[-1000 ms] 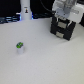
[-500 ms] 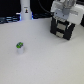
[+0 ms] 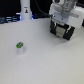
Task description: Open the kcup holder, insert the kcup into the holder, and close the kcup holder
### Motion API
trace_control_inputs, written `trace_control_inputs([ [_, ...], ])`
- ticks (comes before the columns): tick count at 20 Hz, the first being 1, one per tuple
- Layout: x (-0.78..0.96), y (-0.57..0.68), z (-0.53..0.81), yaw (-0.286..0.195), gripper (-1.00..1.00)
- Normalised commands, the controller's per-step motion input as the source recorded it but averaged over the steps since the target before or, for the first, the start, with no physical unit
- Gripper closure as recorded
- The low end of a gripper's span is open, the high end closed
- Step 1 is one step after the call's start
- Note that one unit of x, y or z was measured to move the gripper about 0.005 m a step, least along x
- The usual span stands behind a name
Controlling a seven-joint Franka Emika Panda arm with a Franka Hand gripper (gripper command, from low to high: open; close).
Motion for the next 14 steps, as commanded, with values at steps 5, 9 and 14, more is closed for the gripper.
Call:
trace_control_inputs([
  [5,0.95,-0.32,0.22,-0.074,1.00],
  [9,0.95,-0.32,0.23,-0.079,1.00],
  [14,0.94,-0.33,0.22,-0.081,1.00],
])
